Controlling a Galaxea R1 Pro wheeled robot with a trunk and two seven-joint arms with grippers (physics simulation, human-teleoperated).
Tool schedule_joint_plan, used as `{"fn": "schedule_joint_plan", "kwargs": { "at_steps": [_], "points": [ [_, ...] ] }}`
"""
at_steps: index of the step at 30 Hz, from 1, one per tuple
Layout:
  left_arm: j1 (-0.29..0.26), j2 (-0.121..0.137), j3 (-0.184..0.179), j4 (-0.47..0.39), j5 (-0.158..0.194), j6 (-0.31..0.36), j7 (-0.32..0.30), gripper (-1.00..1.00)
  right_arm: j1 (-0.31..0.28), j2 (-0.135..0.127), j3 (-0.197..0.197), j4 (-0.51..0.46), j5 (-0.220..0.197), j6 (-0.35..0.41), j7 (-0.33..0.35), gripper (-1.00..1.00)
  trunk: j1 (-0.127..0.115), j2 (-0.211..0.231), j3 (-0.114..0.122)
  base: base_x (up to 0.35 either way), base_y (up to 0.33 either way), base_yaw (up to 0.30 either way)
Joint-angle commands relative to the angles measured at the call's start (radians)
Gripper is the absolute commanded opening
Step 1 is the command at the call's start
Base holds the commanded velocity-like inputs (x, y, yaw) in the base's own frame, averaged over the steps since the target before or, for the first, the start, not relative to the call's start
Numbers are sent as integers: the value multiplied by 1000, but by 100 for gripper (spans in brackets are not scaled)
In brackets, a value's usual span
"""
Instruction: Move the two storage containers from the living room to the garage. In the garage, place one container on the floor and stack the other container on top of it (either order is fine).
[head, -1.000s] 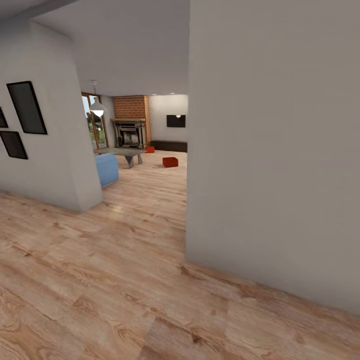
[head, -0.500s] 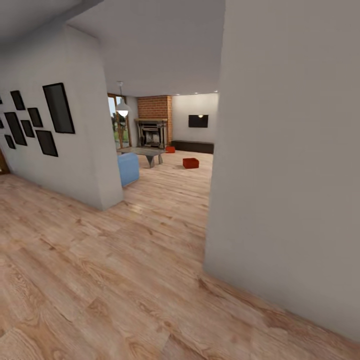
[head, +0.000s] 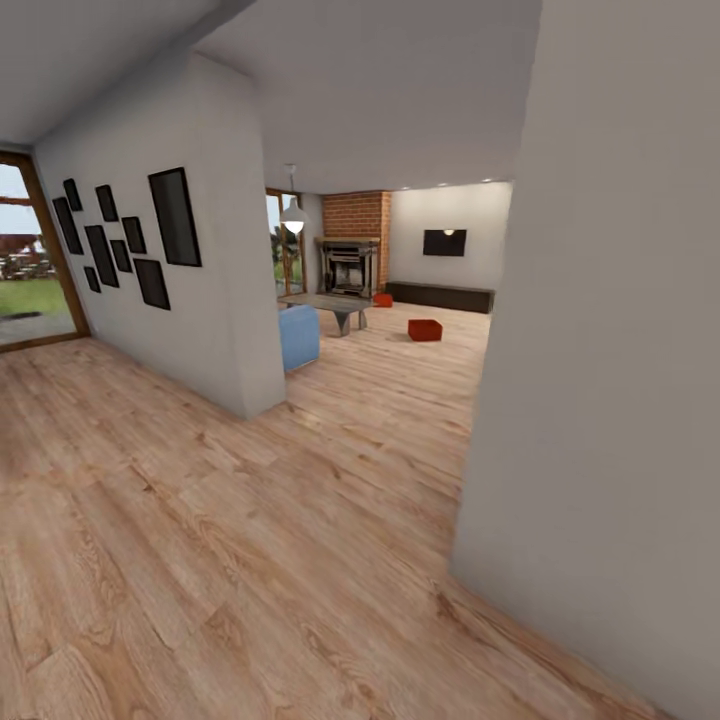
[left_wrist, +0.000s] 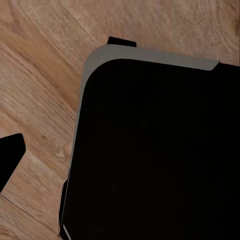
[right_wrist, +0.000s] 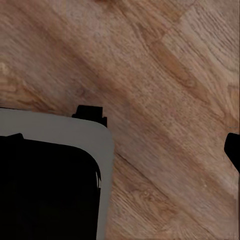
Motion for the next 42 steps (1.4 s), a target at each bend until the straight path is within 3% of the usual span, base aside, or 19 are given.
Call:
{"fn": "schedule_joint_plan", "kwargs": {
  "at_steps": [1,42],
  "points": [
    [0,0,0,-1,6,-2,0,100,-1,0,8,3,-10,-5,5,100,1,0,-1,323,0,273],
    [0,0,0,-1,6,-2,0,100,-1,-1,6,3,-10,-5,5,100,1,0,-1,323,0,271]
  ]
}}
